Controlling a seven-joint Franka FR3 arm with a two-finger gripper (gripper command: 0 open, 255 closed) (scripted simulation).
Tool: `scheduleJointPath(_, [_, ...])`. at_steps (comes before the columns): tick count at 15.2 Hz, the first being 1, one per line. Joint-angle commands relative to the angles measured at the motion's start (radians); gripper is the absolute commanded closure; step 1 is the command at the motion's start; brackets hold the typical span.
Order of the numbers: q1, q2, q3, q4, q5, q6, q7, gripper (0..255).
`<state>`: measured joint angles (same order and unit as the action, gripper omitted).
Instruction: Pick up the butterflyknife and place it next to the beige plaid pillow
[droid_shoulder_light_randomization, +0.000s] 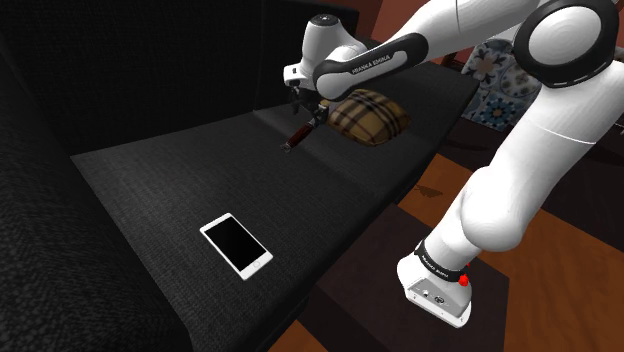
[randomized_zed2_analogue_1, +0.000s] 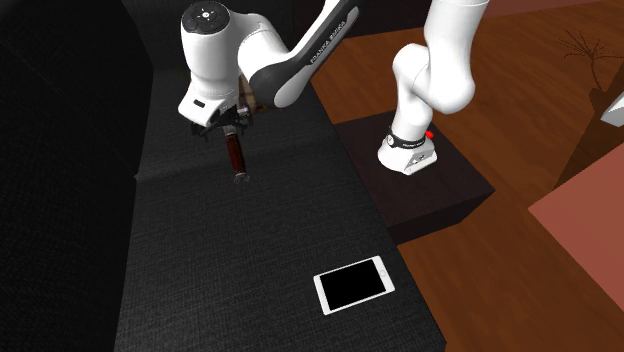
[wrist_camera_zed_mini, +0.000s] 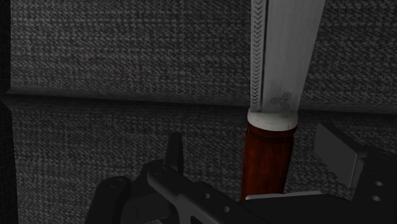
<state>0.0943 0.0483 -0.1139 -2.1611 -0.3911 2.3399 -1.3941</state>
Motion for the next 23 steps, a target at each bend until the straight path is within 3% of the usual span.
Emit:
scheduleJointPath(1, [0.000,0.001,0.000,-0.001,0.000,0.002,0.000,0])
scheduleJointPath(4, [0.000,0.001,0.000,-0.001,0.000,0.002,0.000,0])
scheduleJointPath(5, [0.000,0.001,0.000,-0.001,0.000,0.002,0.000,255])
scheduleJointPath(14, [0.000,0.001,0.000,-0.001,0.000,0.002,0.000,255])
scheduleJointPath(15, [0.000,0.001,0.000,-0.001,0.000,0.002,0.000,0])
scheduleJointPath(19, [-0.061,0.144,-0.018,0.249,0.156,-0.175,-0.358,0])
scheduleJointPath(22, [-0.115,0.297,-0.013,0.499,0.226,-0.346,-0.575,0])
scheduleJointPath(23, [-0.120,0.306,-0.010,0.515,0.228,-0.356,-0.585,0])
